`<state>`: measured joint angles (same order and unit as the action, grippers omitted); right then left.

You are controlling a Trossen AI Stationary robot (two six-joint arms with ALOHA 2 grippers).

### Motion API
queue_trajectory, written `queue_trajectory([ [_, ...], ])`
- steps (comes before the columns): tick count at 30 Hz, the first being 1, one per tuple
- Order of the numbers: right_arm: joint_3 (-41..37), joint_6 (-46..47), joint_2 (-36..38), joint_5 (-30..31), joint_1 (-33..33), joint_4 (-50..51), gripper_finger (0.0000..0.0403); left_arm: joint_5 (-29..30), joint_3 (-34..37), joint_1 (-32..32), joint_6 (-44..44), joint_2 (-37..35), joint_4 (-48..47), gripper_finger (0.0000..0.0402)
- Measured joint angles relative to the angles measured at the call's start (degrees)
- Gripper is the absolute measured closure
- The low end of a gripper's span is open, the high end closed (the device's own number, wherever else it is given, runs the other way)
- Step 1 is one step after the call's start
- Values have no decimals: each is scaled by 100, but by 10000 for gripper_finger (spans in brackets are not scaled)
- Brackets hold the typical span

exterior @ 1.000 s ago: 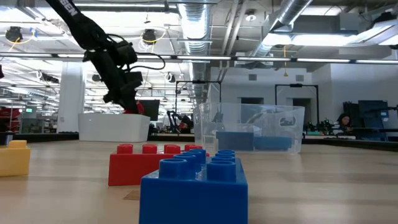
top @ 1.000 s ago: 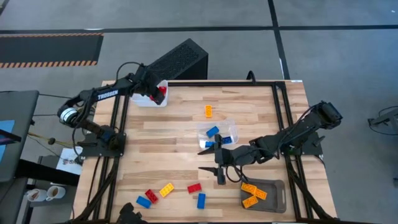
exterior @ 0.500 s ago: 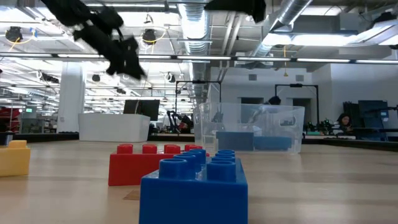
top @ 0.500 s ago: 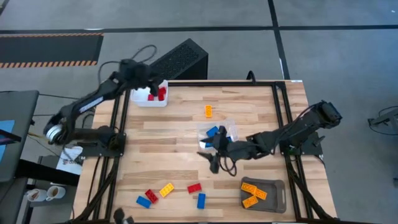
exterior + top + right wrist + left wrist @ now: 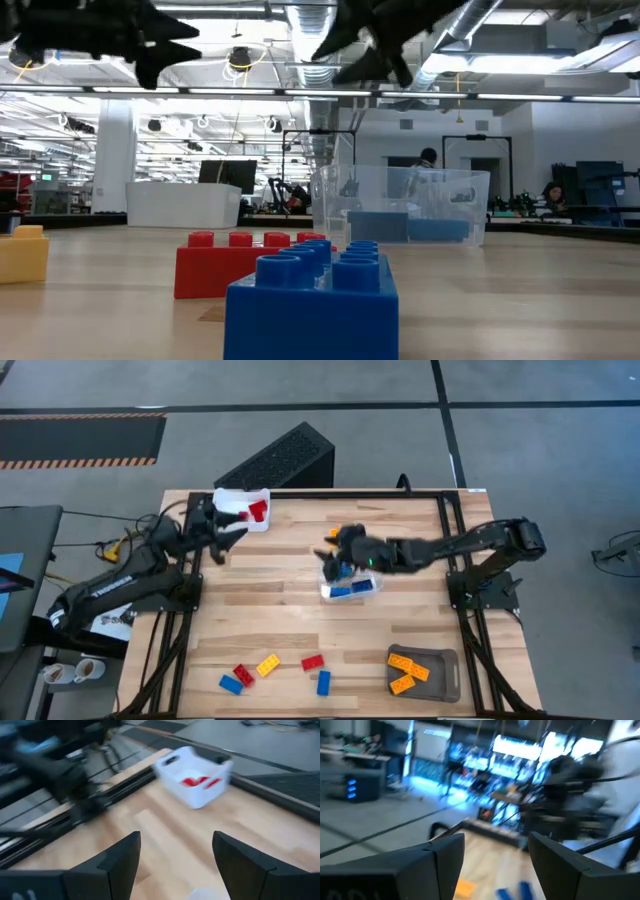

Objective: Sort & place blocks by color
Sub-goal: Put the yellow game piece into the black bin

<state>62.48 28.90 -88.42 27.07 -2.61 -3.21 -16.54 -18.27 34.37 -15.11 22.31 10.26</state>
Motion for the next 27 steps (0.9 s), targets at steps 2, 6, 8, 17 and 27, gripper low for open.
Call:
queue_trajectory([
  [2, 0, 9, 0, -121, 353, 49, 133, 125, 352, -271, -232, -362, 296, 196],
  [6, 0, 23, 0, -293, 968, 204, 133, 438, 777, -783, -412, -829, 477, 196],
  [8, 0, 92, 0, -591, 1259, 309, 133, 561, 910, -1050, -429, -922, 487, 196],
  [17, 722, 217, -437, -1317, 1883, 2238, 133, 1800, 1100, -1964, 226, -882, 441, 196],
  [27, 2088, 218, -1577, -1576, 2092, 3719, 133, 1938, 1100, -2024, 296, -881, 466, 196],
])
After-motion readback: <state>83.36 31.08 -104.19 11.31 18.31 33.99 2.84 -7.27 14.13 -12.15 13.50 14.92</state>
